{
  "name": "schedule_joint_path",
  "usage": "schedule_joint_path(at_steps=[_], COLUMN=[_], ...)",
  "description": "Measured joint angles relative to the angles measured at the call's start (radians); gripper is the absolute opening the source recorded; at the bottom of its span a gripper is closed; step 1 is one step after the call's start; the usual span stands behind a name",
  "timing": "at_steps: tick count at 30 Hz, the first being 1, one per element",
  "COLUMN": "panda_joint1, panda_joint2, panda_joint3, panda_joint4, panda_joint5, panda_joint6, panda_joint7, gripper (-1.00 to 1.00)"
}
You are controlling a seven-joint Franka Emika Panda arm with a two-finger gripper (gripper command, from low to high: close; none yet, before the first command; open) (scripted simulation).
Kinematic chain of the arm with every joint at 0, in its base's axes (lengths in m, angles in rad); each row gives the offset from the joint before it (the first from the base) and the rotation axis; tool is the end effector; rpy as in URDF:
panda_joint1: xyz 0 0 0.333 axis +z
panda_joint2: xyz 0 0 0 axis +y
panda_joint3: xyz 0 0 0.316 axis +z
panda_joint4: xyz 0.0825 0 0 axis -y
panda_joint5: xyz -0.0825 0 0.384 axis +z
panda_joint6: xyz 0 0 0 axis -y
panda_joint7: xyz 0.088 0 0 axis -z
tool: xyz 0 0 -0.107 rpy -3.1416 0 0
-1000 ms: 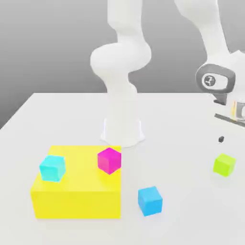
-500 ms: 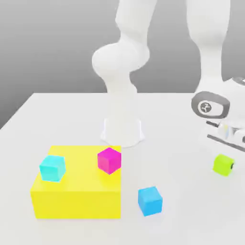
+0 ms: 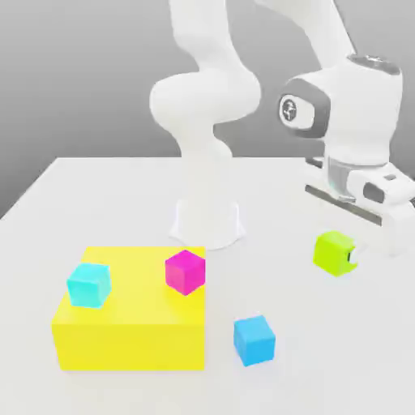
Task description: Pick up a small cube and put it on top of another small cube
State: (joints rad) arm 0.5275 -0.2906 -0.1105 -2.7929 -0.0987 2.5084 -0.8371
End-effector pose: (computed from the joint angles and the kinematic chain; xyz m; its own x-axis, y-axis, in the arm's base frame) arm 0.3389 0.1542 0.2934 0.2308 0.9729 -0.0171 0.9729 -0.2304 0.0216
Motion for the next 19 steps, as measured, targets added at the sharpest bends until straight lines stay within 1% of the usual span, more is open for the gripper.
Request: schedule_joint_path(at_steps=[9, 11, 15, 16, 19], panda_joint1=[-0.288, -0.311, -0.313, -0.312, -0.312], panda_joint2=[-0.302, -0.289, -0.178, -0.156, -0.156], panda_joint3=[-0.215, -0.242, -0.276, -0.282, -0.282], panda_joint4=[-0.068, -0.087, -0.132, -0.140, -0.140], panda_joint5=[-0.147, -0.164, -0.179, -0.181, -0.181], panda_joint6=[-0.231, -0.198, -0.043, -0.013, -0.013], panda_joint7=[-0.191, -0.207, -0.214, -0.215, -0.215], gripper=[-1.00, -1.00, -1.00, 1.00, 1.00])
